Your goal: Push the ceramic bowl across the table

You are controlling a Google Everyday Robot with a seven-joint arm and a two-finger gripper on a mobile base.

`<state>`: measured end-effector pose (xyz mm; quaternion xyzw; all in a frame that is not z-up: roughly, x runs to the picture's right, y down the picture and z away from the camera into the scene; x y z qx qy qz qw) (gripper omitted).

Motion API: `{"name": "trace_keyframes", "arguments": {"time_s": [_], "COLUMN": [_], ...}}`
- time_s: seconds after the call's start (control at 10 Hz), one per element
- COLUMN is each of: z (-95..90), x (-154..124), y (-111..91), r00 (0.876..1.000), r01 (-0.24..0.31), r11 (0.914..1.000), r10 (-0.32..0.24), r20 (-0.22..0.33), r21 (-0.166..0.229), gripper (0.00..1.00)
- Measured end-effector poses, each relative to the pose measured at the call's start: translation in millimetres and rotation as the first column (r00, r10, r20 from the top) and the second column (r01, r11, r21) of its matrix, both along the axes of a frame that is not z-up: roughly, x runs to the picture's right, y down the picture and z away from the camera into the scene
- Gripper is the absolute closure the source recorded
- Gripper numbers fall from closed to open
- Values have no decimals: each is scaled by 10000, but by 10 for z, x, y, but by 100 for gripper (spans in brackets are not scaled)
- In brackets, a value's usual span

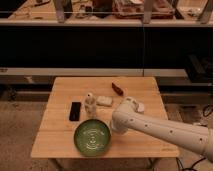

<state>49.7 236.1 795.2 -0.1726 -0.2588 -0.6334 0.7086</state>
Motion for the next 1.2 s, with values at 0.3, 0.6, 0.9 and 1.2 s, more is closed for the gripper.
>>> {"name": "trace_keyframes", "arguments": {"time_s": [0.3,0.6,0.9,1.2], "z": [28,115,158,165], "x": [-192,-415,-665,-967], "y": [59,162,216,245], "r00": [9990,9960,9908,9841], "r01": [103,402,821,1312], "r11": [9998,9986,9959,9904], "r10": [-95,-373,-774,-1250], "r20": [447,809,1113,1260], "r21": [-170,-354,-389,-427], "gripper": [100,100,100,100]}}
